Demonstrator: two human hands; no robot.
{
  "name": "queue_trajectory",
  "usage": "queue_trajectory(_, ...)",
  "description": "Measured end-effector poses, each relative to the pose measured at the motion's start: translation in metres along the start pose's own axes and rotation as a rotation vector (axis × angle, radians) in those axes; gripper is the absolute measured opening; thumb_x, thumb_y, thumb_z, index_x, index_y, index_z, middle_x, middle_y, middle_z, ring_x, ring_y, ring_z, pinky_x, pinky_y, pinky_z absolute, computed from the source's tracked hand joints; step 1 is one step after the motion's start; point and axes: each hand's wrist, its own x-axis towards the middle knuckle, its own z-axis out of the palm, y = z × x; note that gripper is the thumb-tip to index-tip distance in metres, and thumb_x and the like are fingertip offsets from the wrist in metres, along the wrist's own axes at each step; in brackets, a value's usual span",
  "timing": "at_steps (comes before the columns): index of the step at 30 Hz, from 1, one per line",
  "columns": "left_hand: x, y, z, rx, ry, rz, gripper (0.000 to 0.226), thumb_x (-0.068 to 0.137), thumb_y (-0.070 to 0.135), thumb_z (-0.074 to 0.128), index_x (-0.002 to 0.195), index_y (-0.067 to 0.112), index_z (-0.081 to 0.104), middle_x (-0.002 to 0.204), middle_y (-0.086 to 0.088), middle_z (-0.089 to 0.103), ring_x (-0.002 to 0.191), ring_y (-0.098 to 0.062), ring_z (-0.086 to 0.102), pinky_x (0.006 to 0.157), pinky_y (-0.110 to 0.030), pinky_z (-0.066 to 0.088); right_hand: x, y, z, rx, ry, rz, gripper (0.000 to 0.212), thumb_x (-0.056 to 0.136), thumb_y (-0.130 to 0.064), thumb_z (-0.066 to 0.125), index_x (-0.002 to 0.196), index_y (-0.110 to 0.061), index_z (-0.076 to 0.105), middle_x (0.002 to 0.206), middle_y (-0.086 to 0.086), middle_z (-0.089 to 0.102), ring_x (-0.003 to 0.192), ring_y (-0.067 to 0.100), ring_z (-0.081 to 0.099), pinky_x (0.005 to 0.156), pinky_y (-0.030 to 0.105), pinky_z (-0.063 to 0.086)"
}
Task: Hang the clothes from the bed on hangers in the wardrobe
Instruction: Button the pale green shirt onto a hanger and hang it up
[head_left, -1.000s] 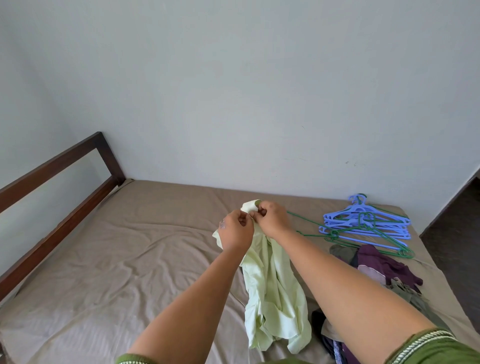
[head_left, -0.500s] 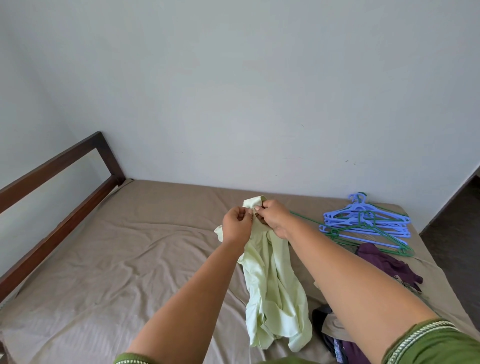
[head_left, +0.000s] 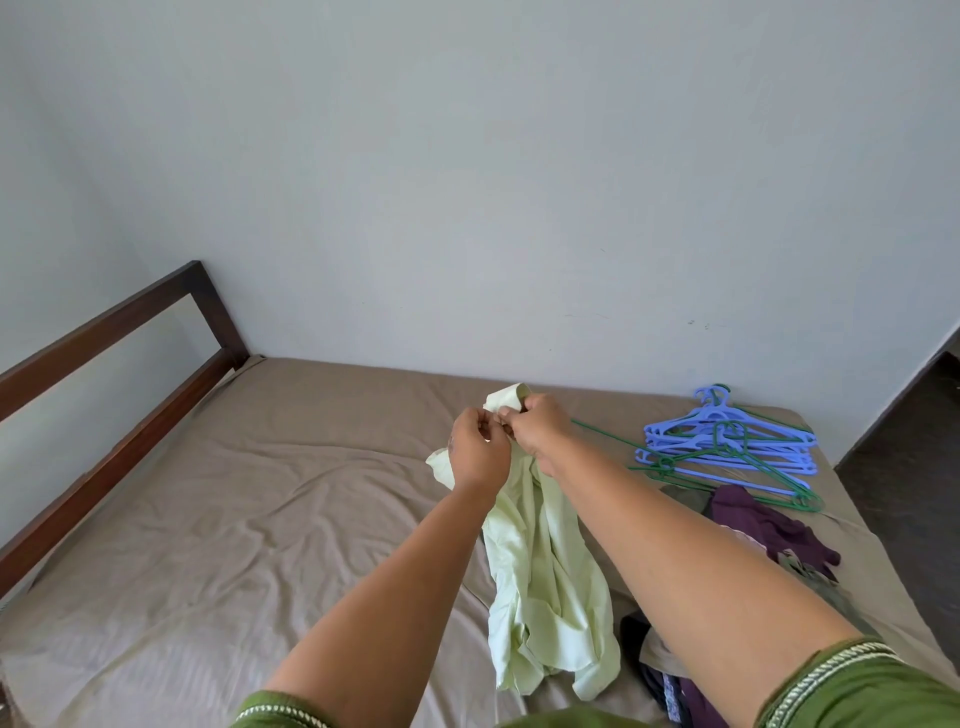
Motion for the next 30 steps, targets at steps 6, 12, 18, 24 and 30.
queue_trajectory(6, 0.008, 0.004, 0.001, -0.380, -0.141, -0.330, 0.020, 0.097, 0.012, 0.051, 0.078, 0.012, 0.054, 0.067, 0.002, 0.054, 0.062, -0.011, 0.049, 0.066, -0.026, 0.047, -0.004, -0.002, -0.003, 0.305, -0.127, 0.217, 0.024, 0.093, -0.016, 0.061, 0.112, -0.001, 0.064, 0.100, 0.017, 0.068, 0.084, 0.027, 0.063, 0.082, 0.044, 0.057)
queue_trajectory(12, 0.021, 0.006, -0.008, -0.458, -0.334, -0.480, 0.017, 0.098, 0.008, 0.053, 0.082, 0.009, 0.058, 0.074, -0.003, 0.055, 0.063, -0.008, 0.052, 0.064, -0.016, 0.052, -0.010, 0.001, -0.014, 0.454, -0.229, 0.210, 0.019, 0.100, -0.009, 0.048, 0.084, -0.007, 0.059, 0.072, 0.005, 0.055, 0.062, 0.012, 0.049, 0.051, 0.019, 0.049)
queue_trajectory(18, 0.021, 0.001, -0.004, -0.380, -0.294, -0.466, 0.037, 0.090, 0.034, 0.067, 0.094, -0.002, 0.066, 0.081, -0.010, 0.067, 0.075, -0.019, 0.067, 0.083, -0.029, 0.058, -0.014, 0.003, -0.012, -0.301, -0.079, -0.099, 0.018, 0.100, -0.025, 0.044, 0.088, -0.015, 0.053, 0.087, 0.003, 0.053, 0.083, 0.024, 0.051, 0.068, 0.028, 0.037)
queue_trajectory(24, 0.013, -0.004, -0.020, -0.556, -0.381, -0.543, 0.007, 0.091, 0.004, 0.062, 0.088, 0.000, 0.066, 0.077, -0.007, 0.060, 0.071, -0.014, 0.060, 0.078, -0.022, 0.055, -0.014, 0.020, -0.020, -0.471, 0.071, -0.213, 0.053, 0.077, -0.052, 0.072, 0.119, -0.028, 0.050, 0.127, 0.005, 0.039, 0.118, 0.026, 0.038, 0.098, 0.038, 0.040)
queue_trajectory(30, 0.011, -0.004, -0.028, -0.553, -0.394, -0.649, 0.017, 0.095, 0.013, 0.053, 0.088, 0.001, 0.064, 0.086, -0.010, 0.061, 0.078, -0.020, 0.060, 0.076, -0.030, 0.055, -0.021, 0.016, -0.031, -0.104, -0.167, -0.166, 0.061, 0.073, -0.022, 0.083, 0.123, -0.024, 0.050, 0.097, -0.008, 0.056, 0.092, 0.012, 0.056, 0.073, 0.021, 0.042)
